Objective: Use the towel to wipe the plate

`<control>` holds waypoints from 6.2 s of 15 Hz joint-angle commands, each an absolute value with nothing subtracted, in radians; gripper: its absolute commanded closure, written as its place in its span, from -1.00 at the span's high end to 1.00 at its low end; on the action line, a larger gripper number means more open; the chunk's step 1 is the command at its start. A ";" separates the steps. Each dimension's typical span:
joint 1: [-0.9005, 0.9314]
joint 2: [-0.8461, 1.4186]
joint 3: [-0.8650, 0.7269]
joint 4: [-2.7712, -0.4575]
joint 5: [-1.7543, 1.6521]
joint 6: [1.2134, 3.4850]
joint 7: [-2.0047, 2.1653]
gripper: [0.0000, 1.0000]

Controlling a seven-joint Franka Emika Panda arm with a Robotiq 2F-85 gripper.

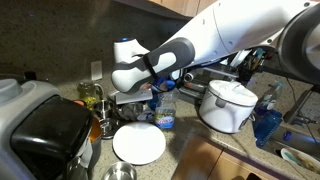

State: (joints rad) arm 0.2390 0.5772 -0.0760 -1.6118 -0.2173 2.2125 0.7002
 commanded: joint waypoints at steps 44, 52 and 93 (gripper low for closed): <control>0.287 0.582 -0.095 -1.354 -0.288 1.824 0.850 -0.99; 0.233 0.440 0.007 -1.402 -0.152 1.643 0.604 -0.99; 0.079 0.755 0.127 -1.497 0.164 1.976 0.045 -0.99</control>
